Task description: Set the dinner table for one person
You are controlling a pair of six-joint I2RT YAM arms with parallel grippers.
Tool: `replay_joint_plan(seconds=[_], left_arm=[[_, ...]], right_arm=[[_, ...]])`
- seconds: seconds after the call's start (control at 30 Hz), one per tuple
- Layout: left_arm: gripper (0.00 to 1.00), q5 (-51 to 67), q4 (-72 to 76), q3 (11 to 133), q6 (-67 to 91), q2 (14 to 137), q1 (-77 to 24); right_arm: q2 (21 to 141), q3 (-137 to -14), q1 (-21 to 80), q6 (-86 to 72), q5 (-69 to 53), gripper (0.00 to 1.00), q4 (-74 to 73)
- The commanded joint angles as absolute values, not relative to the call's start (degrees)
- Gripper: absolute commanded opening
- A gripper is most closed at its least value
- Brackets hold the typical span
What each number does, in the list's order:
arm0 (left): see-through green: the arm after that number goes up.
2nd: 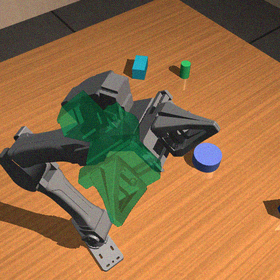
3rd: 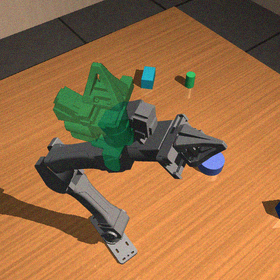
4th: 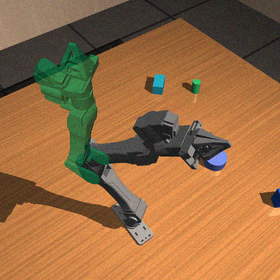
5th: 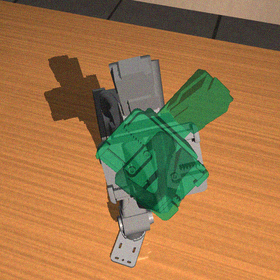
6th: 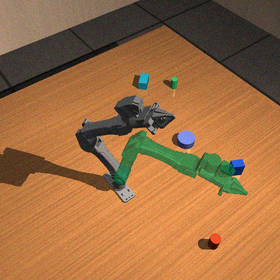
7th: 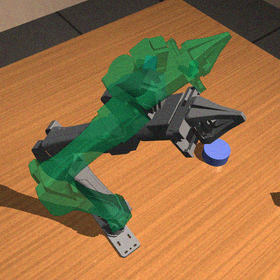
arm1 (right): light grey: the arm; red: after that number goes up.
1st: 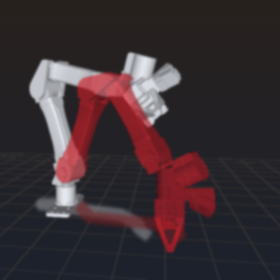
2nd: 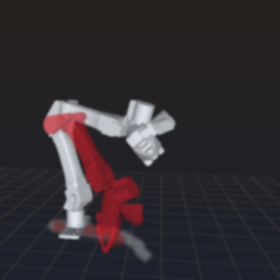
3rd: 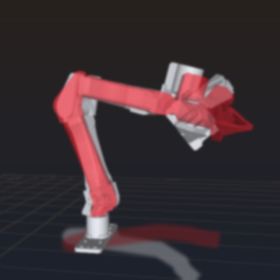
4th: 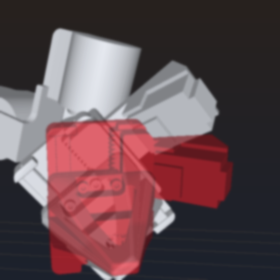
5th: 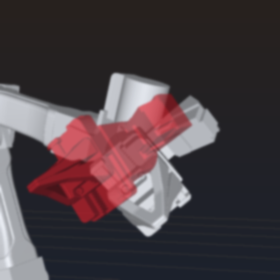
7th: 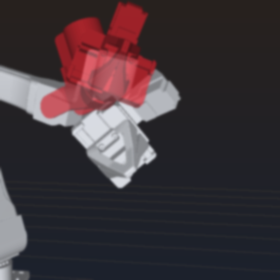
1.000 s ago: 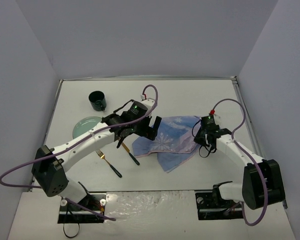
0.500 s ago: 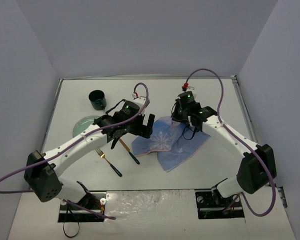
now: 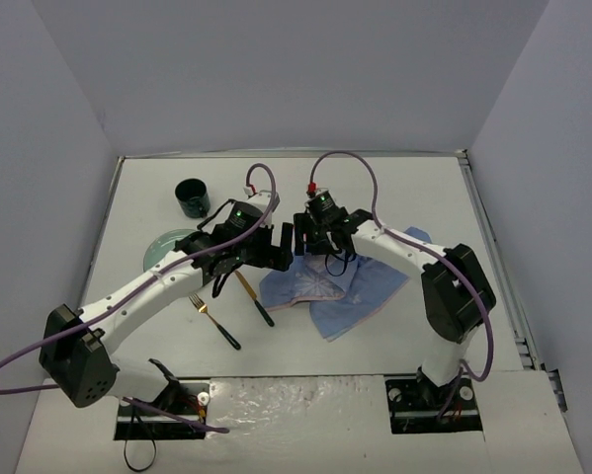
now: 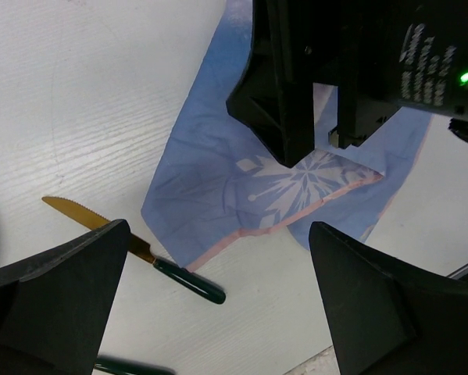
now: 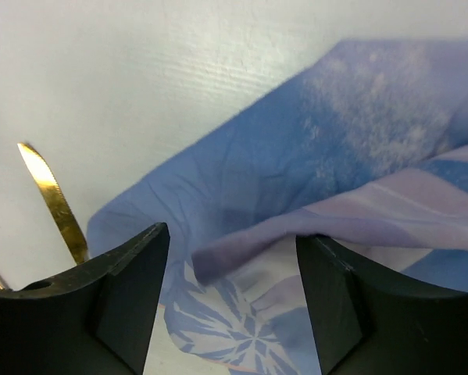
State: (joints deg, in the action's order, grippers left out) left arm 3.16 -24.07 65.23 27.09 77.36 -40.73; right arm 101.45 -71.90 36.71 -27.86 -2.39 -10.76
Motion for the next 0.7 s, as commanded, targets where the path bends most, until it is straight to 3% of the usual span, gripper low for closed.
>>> replay_joint_plan(seconds=[0.0,0.4,0.67], left_arm=[[0.97,4.8,-17.6,68.6,28.8,79.2,-40.2],[0.97,14.0,-10.6,77.4,29.7,94.8,-38.6],[0.93,22.7,-9.2,78.7,24.4,102.1,-37.5]], right_arm=[[92.2,-76.0,32.2,-24.9,-3.1,0.70,-10.3],[68.6,-62.1,10.1,-20.2,-3.0,0.93,-11.1],[64.0,-55.1,-2.1,-21.0,-12.9,0.94,-11.2]])
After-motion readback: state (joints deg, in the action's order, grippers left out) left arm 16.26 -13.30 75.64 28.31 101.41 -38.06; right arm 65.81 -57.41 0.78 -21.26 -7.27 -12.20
